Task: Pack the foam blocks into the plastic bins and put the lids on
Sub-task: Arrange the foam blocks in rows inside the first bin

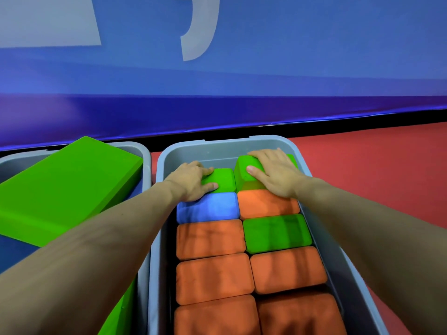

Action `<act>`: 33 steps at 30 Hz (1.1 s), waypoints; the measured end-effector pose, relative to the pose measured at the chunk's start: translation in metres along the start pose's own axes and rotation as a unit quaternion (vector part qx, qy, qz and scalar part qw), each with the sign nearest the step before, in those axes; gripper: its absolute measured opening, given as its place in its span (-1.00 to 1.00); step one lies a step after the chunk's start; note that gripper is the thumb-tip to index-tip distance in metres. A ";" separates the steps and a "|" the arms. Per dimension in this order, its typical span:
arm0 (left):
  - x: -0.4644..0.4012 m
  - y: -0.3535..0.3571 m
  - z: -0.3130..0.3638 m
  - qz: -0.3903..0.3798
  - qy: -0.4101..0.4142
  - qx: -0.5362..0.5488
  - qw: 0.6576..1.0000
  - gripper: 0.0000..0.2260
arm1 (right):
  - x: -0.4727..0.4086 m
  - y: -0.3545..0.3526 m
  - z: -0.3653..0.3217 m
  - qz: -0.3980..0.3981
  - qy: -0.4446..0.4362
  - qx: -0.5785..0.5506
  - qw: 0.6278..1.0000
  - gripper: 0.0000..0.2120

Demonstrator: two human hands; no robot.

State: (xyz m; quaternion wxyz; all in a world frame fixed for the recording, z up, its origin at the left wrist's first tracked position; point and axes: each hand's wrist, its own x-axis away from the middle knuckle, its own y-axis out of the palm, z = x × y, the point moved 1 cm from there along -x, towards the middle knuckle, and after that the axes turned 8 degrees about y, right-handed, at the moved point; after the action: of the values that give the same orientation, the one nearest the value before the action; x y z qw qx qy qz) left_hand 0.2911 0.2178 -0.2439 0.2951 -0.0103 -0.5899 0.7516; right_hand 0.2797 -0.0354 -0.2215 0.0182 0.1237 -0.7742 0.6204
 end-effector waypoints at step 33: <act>0.142 -0.019 0.088 0.102 -0.029 0.111 0.988 -0.41 | 0.132 -0.021 -0.102 -0.025 0.062 -0.013 0.998 -0.44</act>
State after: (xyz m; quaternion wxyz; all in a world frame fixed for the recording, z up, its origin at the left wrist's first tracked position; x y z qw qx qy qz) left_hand 0.1502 0.2068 -0.1532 0.1989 -0.0158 -0.5066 0.8388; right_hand 0.1435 0.0363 -0.1545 0.0834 0.1036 -0.7765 0.6159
